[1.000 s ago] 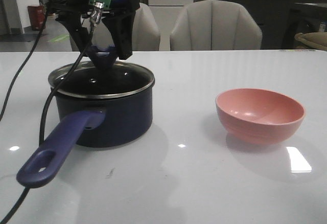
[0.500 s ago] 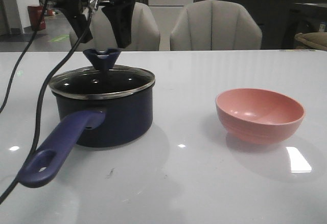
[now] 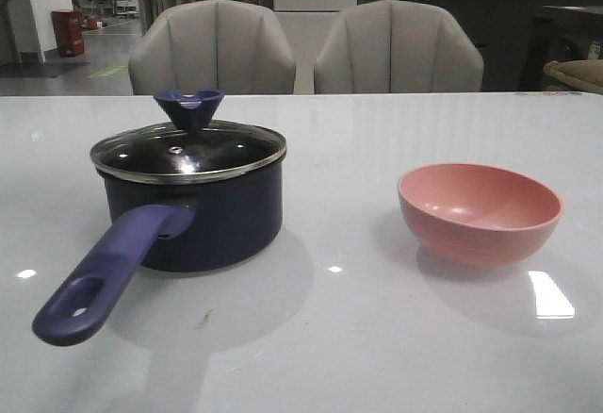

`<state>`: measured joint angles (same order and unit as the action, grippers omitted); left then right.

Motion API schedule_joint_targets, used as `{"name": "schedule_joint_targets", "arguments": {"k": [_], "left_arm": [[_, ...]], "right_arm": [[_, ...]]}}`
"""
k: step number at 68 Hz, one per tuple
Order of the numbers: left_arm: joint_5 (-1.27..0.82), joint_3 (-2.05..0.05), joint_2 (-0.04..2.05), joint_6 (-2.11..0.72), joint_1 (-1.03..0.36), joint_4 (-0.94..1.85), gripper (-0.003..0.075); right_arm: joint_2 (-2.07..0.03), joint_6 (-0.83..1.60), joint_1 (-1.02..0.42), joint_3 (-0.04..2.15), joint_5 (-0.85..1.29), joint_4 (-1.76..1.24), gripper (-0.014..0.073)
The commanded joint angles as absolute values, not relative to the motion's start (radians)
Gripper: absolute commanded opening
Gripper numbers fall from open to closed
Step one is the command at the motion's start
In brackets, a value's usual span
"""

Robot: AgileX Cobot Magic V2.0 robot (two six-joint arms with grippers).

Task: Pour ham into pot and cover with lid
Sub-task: 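Open the left gripper and raise it off the knob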

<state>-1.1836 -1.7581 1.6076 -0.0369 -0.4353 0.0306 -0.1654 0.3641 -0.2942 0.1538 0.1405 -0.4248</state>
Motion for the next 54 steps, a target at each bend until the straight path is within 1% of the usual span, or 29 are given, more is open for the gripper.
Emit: {"name": "schedule_joint_targets", "arguments": {"k": [1,26,44,54], "left_arm": [[-1.080,-1.689,1.467,-0.038,-0.445,0.029,0.0572],[-0.838,-1.256,1.065,-0.038,-0.445,0.021,0.0572],[-0.610,-0.924,0.715,-0.038,-0.445,0.013,0.0572],[-0.530,-0.750,0.508,-0.038,-0.445,0.013,0.0572]], "right_arm": [[-0.175,0.372,-0.295,0.181,0.070,-0.429,0.0158],[-0.175,0.372,-0.295,0.181,0.070,-0.429,0.0158],[-0.175,0.372,-0.295,0.181,0.070,-0.429,0.0158],[-0.175,0.372,-0.295,0.181,0.070,-0.429,0.0158]]}}
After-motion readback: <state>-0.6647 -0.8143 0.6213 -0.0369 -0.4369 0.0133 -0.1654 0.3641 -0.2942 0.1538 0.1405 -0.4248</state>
